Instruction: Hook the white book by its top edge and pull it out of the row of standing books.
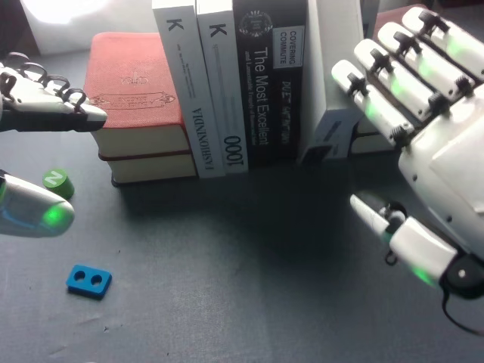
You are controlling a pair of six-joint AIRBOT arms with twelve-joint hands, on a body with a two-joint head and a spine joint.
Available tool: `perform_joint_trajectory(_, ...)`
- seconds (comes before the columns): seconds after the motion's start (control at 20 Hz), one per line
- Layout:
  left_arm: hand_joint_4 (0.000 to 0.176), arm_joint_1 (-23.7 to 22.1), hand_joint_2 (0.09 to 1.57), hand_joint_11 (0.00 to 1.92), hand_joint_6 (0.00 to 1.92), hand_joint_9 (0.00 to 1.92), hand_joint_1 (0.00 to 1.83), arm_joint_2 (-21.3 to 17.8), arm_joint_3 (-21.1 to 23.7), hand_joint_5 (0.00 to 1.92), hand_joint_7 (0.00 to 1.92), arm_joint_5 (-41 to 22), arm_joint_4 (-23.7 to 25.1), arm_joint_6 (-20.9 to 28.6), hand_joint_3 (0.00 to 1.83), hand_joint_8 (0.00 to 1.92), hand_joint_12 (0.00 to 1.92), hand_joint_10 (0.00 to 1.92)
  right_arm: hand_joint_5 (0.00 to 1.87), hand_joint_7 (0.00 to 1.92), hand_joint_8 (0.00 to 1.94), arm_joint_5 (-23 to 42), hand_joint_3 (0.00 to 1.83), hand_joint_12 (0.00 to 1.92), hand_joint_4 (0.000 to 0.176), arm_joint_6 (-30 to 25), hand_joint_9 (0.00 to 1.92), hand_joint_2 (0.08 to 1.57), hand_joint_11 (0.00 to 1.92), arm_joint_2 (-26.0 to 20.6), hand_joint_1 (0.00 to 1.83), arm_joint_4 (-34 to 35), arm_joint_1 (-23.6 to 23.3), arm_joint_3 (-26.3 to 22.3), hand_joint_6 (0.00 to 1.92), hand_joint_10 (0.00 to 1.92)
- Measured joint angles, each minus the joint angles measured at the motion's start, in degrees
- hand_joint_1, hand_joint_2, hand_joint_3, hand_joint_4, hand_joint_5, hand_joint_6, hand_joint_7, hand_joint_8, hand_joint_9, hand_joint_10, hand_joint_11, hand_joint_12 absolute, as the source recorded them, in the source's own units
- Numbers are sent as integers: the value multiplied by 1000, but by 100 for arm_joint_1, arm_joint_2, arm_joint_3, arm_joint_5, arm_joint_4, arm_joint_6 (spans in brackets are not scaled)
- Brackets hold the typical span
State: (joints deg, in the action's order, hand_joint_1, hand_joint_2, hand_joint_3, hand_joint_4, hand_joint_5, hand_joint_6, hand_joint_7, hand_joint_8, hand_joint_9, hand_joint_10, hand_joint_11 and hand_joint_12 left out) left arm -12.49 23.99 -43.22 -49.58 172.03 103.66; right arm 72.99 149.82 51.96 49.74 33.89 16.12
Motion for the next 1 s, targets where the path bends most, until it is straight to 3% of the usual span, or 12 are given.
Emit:
perform_joint_trajectory(0.75, 0, -74, 1141, 0, 0, 0, 0, 2, -28, 4, 0, 4, 0, 0, 4, 0, 0, 0, 167, 152, 2, 101, 0, 333, 0, 321, 129, 1312, 0, 61, 0, -44, 861, -245, 3, 5)
perform_joint_trajectory(0.9, 0, -72, 1148, 0, 11, 5, 0, 2, -28, 35, 15, 0, 0, 0, 6, 5, 0, 2, 186, 173, 6, -293, 0, 336, 0, 330, 140, 1300, 0, 125, 0, 439, 964, -221, 7, 5)
perform_joint_trajectory(1.0, 0, -72, 1144, 2, 7, 13, 0, 2, -28, 39, 24, 4, 0, 2, 3, 5, 0, 3, 166, 154, 4, -332, 0, 286, 0, 323, 125, 1299, 0, 160, 0, 282, 994, -142, 4, 4)
